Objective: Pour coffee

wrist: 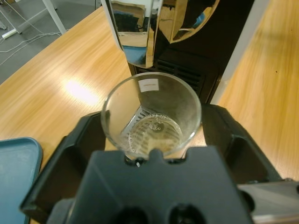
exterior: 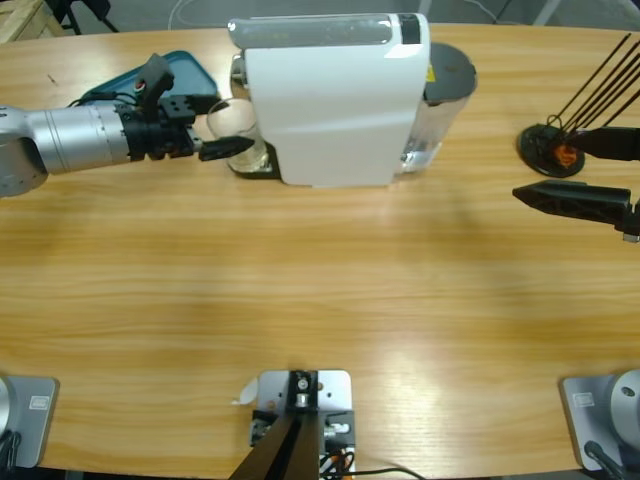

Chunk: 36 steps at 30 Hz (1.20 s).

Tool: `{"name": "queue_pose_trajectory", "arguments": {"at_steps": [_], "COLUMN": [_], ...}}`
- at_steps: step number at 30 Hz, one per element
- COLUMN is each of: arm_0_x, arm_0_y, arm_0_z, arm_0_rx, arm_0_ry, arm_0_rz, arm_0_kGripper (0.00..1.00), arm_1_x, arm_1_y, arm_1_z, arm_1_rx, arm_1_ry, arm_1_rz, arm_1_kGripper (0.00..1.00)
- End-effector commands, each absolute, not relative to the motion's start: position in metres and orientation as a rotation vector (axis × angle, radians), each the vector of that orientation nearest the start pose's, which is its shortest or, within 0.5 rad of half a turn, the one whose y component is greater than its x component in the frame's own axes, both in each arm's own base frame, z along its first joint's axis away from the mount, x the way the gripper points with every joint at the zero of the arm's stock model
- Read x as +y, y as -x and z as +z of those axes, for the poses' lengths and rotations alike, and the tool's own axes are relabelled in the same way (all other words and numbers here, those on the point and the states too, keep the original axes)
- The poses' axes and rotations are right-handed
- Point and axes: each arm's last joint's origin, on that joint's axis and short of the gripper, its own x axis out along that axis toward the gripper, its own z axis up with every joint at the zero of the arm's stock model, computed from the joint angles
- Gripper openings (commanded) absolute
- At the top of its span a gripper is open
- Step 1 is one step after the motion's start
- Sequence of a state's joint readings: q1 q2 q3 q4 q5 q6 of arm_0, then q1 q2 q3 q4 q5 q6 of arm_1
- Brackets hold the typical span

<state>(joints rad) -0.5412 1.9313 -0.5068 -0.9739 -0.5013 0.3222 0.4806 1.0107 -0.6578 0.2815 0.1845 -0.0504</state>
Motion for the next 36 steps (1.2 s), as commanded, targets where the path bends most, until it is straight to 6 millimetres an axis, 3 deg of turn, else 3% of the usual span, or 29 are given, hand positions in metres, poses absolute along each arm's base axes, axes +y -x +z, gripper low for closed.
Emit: {"name": "queue_pose_trajectory", "arguments": {"at_steps": [1,3,5,8,9,17,22,27,30,36], "arm_0_x": [-0.186,-0.186,-0.186,-0.185,-0.184,-0.174,-0.158,-0.129,-0.115,-0.075], "arm_0_y": [-0.26,-0.259,-0.259,-0.258,-0.257,-0.246,-0.235,-0.229,-0.231,-0.251], "arm_0_z": [0.154,0.152,0.152,0.152,0.153,0.167,0.183,0.203,0.205,0.205], "arm_0_rx": [0.337,0.333,0.333,0.33,0.326,0.288,0.261,0.247,0.273,0.302], "arm_0_ry": [-0.268,-0.266,-0.265,-0.266,-0.269,-0.274,-0.275,-0.222,-0.19,-0.149], "arm_0_rz": [-1.137,-1.144,-1.144,-1.136,-1.125,-1.08,-1.021,-0.855,-0.753,-0.461], "arm_0_kGripper": [0.649,0.616,0.466,0.068,0.0,0.0,0.0,0.0,0.0,0.0], "arm_1_x": [0.07,0.07,0.07,0.07,0.07,0.07,0.07,0.069,0.069,0.069], "arm_1_y": [-0.119,-0.119,-0.119,-0.118,-0.118,-0.118,-0.118,-0.116,-0.115,-0.113], "arm_1_z": [0.297,0.297,0.297,0.297,0.297,0.296,0.294,0.296,0.297,0.298], "arm_1_rx": [0.677,0.678,0.677,0.677,0.676,0.681,0.687,0.676,0.67,0.663], "arm_1_ry": [0.142,0.142,0.142,0.142,0.142,0.143,0.147,0.148,0.149,0.148], "arm_1_rz": [0.637,0.637,0.637,0.637,0.636,0.636,0.638,0.64,0.644,0.647], "arm_1_kGripper": [1.0,1.0,1.0,1.0,1.0,1.0,1.0,1.0,1.0,1.0]}}
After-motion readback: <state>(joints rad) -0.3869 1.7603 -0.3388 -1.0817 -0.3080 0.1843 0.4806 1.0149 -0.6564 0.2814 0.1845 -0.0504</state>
